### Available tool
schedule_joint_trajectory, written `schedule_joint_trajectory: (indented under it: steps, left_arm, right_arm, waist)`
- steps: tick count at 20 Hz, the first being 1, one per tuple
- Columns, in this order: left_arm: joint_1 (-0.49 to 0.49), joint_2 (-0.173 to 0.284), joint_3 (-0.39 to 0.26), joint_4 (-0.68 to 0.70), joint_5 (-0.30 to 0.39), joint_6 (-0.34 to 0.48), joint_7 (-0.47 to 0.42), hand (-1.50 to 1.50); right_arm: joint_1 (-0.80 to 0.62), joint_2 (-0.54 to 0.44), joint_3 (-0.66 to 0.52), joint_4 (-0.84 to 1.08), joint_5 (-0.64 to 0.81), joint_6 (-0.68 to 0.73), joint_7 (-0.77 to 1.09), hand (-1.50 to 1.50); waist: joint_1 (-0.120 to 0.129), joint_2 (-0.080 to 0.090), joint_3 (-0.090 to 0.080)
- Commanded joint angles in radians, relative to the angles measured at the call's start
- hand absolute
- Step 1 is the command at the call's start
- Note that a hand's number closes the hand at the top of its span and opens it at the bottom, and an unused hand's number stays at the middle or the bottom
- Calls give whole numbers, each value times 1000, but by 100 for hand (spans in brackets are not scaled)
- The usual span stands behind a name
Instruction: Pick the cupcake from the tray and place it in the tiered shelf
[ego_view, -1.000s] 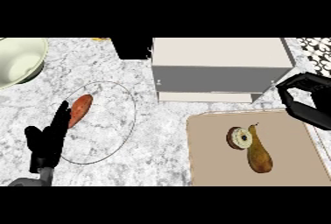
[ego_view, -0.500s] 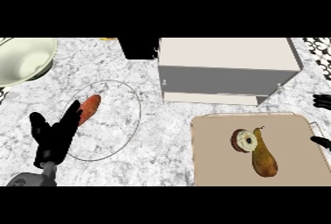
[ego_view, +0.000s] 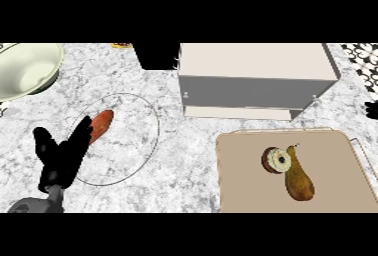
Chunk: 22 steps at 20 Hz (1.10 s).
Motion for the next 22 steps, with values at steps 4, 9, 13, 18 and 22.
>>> schedule_joint_trajectory:
  steps: [4,9,13,18,22]
  left_arm:
    - [46,5,29,23,27,-59,9,0]
    - [-12,-8,35,35,-10,-27,41,0]
    - [54,-10,47,34,-3,-82,-20,0]
    - [5,-36,48,47,-19,-62,24,0]
    - [29,-26,63,55,-42,-78,8,0]
  right_arm:
    - [-6,-20,12,-266,-25,-68,349,-150]
    - [17,58,53,-480,-4,-215,609,-150]
    - [-63,141,131,-456,146,-304,702,-150]
    - [-109,202,215,-512,206,-298,879,-150]
    - [-62,246,261,-570,304,-313,910,-150]
  waist:
    - [-8,1,-9]
    - [-13,2,-8]
    - [11,7,-7]
    - [13,8,-7]
    - [9,7,-6]
